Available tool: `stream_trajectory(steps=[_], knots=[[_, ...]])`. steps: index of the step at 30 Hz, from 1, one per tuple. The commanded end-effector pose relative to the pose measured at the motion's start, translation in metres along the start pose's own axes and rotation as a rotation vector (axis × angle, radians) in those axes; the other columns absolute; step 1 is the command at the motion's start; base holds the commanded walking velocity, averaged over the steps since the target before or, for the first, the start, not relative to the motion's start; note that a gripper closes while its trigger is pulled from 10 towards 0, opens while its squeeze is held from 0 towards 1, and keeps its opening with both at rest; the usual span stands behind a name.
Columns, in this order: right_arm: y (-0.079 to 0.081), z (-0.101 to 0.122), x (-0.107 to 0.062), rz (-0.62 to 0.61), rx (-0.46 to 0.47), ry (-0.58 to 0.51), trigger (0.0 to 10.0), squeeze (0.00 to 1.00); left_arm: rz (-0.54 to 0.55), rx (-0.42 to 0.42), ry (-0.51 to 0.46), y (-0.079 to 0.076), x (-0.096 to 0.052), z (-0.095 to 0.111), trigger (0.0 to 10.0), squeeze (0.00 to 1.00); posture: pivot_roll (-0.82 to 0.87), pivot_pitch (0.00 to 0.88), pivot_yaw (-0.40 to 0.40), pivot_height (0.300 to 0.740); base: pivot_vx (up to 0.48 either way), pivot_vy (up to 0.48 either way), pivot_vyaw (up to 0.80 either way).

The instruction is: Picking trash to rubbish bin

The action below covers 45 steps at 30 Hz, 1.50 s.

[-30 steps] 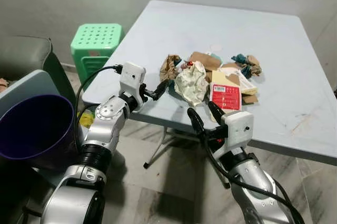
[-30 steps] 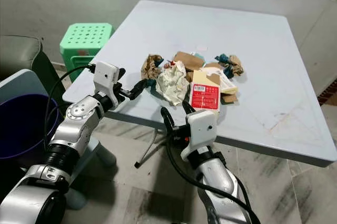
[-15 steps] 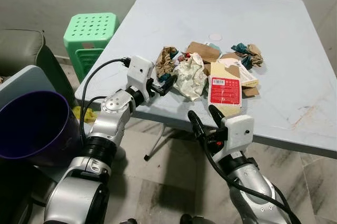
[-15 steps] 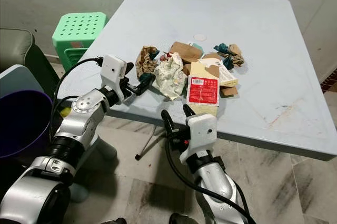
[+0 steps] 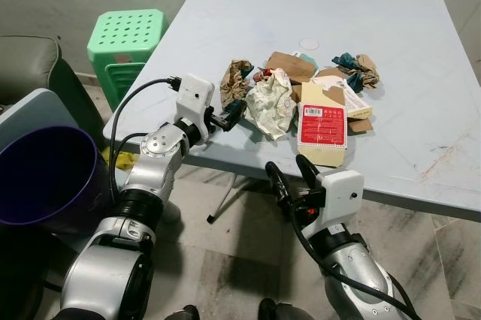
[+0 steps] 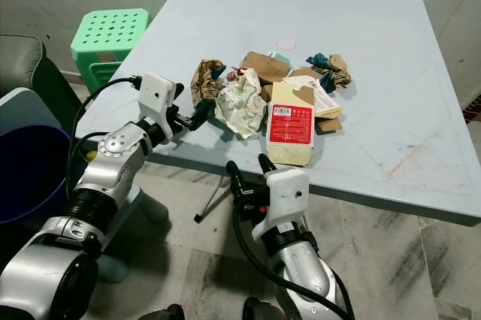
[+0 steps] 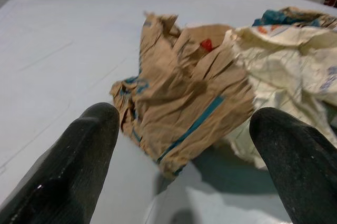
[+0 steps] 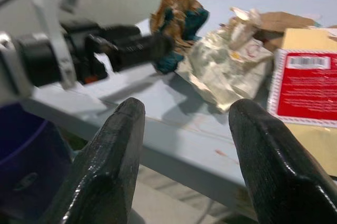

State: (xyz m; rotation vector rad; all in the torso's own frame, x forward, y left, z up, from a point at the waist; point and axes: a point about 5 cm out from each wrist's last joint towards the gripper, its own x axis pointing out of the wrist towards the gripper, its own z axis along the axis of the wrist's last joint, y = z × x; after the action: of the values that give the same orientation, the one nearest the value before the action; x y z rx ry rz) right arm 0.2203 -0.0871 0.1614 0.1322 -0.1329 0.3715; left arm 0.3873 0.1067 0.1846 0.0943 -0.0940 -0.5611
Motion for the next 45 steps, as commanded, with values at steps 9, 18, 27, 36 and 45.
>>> stream_trajectory(steps=[9, 18, 27, 36, 45], knots=[[0.009, 0.030, 0.003, 0.044, 0.060, -0.102, 10.0, 0.00, 0.038, 0.029, 0.002, 0.007, 0.003, 0.004, 10.0, 0.00, -0.17, 0.246, 0.024, 0.740, 0.000, 0.000, 0.00], [0.016, 0.041, 0.000, 0.069, 0.074, -0.124, 10.0, 0.00, 0.045, 0.027, 0.001, 0.004, 0.007, 0.004, 10.0, 0.00, -0.20, 0.253, 0.028, 0.740, 0.000, 0.000, 0.00], [0.018, 0.047, -0.002, 0.072, 0.086, -0.121, 10.0, 0.00, 0.054, 0.024, -0.035, 0.005, 0.009, 0.009, 0.0, 0.00, -0.21, 0.258, 0.026, 0.740, 0.000, 0.000, 0.00], [0.028, 0.052, -0.006, 0.123, 0.147, -0.117, 10.0, 0.00, 0.074, 0.016, -0.045, 0.010, 0.009, 0.011, 0.0, 0.00, -0.21, 0.261, 0.024, 0.740, 0.000, 0.000, 0.00], [0.029, 0.051, -0.006, 0.126, 0.154, -0.105, 10.0, 0.00, 0.079, 0.029, -0.045, 0.012, 0.009, 0.012, 0.0, 0.00, -0.20, 0.263, 0.027, 0.740, 0.000, 0.000, 0.00]])
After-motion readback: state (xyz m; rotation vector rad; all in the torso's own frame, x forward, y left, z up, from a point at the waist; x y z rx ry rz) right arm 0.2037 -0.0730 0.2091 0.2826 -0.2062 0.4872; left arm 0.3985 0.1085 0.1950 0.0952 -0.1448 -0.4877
